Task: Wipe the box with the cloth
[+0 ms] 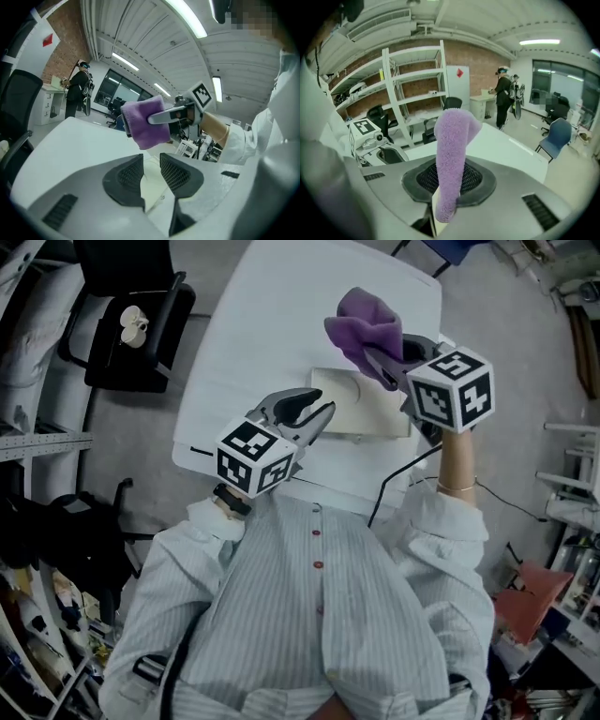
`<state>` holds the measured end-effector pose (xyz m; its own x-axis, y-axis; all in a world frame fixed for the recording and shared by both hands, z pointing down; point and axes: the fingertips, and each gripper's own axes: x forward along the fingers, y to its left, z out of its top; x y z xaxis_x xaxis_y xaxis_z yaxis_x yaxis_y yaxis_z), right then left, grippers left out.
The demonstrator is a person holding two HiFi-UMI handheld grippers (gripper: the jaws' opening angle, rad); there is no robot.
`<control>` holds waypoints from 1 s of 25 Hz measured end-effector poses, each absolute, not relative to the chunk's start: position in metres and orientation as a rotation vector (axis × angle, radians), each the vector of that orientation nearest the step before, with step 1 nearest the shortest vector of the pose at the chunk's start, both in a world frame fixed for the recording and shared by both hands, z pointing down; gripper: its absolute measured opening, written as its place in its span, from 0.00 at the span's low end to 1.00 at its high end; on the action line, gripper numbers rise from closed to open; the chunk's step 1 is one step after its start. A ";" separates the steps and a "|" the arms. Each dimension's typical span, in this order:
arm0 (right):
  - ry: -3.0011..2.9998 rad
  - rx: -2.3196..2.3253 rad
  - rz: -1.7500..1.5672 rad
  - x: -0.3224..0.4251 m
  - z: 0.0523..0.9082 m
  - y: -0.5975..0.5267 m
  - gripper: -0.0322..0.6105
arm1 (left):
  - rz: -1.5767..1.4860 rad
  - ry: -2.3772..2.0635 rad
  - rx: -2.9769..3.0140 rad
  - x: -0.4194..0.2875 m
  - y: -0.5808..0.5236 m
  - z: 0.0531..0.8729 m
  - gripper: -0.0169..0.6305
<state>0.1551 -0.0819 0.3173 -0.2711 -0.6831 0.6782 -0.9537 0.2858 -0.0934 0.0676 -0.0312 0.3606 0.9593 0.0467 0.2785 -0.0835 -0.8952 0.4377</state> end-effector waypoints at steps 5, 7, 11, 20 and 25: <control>-2.124 1.778 0.572 0.165 0.283 -0.038 0.15 | 0.297 0.021 2.685 0.084 -0.033 0.327 0.18; -2.140 1.868 0.538 0.166 0.276 -0.020 0.15 | 0.269 0.057 2.694 0.091 -0.029 0.316 0.11; -2.162 1.994 0.513 0.162 0.271 0.006 0.15 | 0.236 0.117 2.712 0.099 -0.021 0.301 0.07; -2.224 2.095 0.498 0.153 0.273 0.029 0.15 | 0.260 0.077 2.738 0.103 -0.011 0.296 0.04; -2.227 2.081 0.476 0.159 0.276 0.032 0.15 | 0.249 0.023 2.753 0.102 -0.014 0.293 0.04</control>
<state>0.1585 0.0325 0.2757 -0.0888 -0.9644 0.2491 -0.9819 0.0428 -0.1843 0.1017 -0.0136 0.2926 0.9842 0.0494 0.1698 -0.0169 -0.9297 0.3679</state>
